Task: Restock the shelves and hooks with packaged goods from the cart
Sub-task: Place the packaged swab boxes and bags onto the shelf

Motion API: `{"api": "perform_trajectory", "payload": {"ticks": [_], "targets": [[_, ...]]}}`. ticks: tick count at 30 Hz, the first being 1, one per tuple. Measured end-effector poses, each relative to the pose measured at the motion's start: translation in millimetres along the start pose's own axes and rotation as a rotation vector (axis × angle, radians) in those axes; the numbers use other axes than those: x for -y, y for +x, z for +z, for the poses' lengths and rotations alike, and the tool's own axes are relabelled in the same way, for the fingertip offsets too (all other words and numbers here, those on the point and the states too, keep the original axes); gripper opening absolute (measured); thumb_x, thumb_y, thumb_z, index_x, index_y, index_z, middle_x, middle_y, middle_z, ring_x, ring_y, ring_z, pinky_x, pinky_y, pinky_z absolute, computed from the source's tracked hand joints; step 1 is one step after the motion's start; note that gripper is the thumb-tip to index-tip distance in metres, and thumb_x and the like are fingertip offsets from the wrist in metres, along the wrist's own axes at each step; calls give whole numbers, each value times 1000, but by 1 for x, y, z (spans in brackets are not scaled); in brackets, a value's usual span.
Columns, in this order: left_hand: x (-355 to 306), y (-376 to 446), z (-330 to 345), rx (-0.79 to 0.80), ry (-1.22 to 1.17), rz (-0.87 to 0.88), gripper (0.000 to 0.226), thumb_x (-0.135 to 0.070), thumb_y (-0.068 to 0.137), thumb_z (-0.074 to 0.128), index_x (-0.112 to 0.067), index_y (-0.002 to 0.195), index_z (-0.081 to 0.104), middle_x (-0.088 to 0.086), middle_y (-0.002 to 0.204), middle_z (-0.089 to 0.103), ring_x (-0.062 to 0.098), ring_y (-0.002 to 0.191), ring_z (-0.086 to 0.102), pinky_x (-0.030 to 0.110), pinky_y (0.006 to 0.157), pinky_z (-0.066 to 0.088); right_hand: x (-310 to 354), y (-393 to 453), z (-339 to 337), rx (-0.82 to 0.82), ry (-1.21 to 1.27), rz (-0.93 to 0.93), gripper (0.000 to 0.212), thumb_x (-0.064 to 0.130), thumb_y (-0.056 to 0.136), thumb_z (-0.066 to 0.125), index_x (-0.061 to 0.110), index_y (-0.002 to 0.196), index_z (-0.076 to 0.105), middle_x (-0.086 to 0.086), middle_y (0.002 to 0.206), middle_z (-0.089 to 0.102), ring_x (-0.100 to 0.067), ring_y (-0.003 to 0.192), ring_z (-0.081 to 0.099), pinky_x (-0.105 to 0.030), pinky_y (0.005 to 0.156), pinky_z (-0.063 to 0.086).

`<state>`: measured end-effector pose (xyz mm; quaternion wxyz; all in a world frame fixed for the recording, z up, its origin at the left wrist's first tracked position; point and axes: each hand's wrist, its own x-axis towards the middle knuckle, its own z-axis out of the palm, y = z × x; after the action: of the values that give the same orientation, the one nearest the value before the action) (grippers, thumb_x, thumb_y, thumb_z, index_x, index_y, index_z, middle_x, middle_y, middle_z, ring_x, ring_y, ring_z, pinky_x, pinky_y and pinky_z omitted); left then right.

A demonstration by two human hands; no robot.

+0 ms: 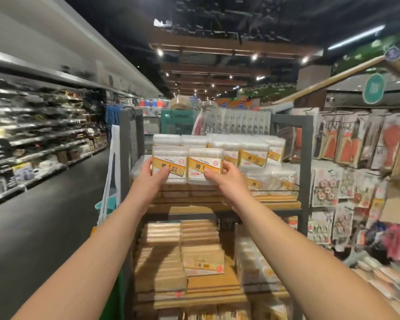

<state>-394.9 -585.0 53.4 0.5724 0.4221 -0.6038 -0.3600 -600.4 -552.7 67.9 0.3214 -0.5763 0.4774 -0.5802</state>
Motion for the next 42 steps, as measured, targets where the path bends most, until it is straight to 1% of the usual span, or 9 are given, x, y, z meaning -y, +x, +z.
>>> {"api": "perform_trajectory", "payload": {"ticks": [5, 8, 11, 17, 21, 26, 29, 34, 42], "targets": [[6, 30, -4, -127, 70, 15, 62, -46, 94, 53, -31, 149, 29, -9, 134, 56, 15, 119, 55, 43, 105, 42, -10, 42, 28, -60, -57, -71, 45, 32, 88, 71, 15, 127, 56, 5, 115, 67, -14, 105, 64, -36, 91, 55], [7, 37, 2, -209, 110, 48, 58, -40, 97, 51, -30, 150, 29, -5, 133, 55, 17, 122, 52, 40, 103, 41, -23, 51, 37, -94, -28, -94, 38, 32, 91, 68, 17, 124, 58, 10, 106, 66, -10, 102, 64, -22, 77, 53], [13, 45, 5, -251, 221, 55, 67, -59, 87, 46, -37, 146, 26, -3, 136, 54, 24, 127, 48, 53, 107, 39, -29, 51, 41, -153, -21, -124, 36, 32, 91, 67, 20, 123, 58, 17, 101, 63, 3, 90, 59, -13, 70, 48], [22, 47, 7, -320, 408, 134, 34, -33, 99, 47, -28, 132, 44, -4, 120, 64, 21, 113, 59, 51, 99, 46, -40, 49, 45, -275, -213, -214, 40, 40, 90, 66, 21, 125, 59, 17, 103, 62, -1, 93, 57, -17, 73, 45], [26, 53, 8, -392, 467, 162, 31, -37, 95, 53, -27, 124, 53, -6, 115, 64, 17, 110, 57, 50, 95, 48, -43, 54, 48, -370, -261, -194, 33, 43, 88, 67, 22, 111, 57, 12, 103, 62, -6, 87, 60, -30, 74, 55], [18, 62, 13, -366, 522, 102, 35, -39, 92, 57, -27, 125, 53, -2, 118, 60, 20, 110, 57, 47, 94, 48, -42, 59, 48, -449, -324, -147, 25, 40, 89, 66, 22, 93, 50, 8, 81, 54, -9, 68, 53, -34, 64, 53], [14, 70, 13, -314, 590, 88, 34, -43, 90, 57, -30, 122, 53, -4, 114, 61, 19, 104, 59, 44, 87, 50, -41, 59, 48, -419, -313, -102, 21, 35, 92, 65, 20, 92, 50, 4, 73, 55, -12, 64, 55, -33, 61, 52], [13, 78, 12, -341, 685, 10, 47, -58, 81, 55, -31, 119, 54, 0, 112, 60, 25, 102, 60, 52, 89, 50, -38, 60, 52, -357, -338, -82, 18, 34, 93, 63, 22, 102, 54, 7, 76, 59, -11, 71, 59, -35, 66, 54], [7, 80, 14, -302, 683, -58, 49, -55, 85, 57, -27, 125, 50, 2, 119, 59, 28, 108, 58, 52, 95, 45, -35, 57, 47, -234, -353, -28, 33, 23, 95, 55, 21, 128, 52, 11, 98, 60, -11, 89, 60, -27, 67, 47]]}}
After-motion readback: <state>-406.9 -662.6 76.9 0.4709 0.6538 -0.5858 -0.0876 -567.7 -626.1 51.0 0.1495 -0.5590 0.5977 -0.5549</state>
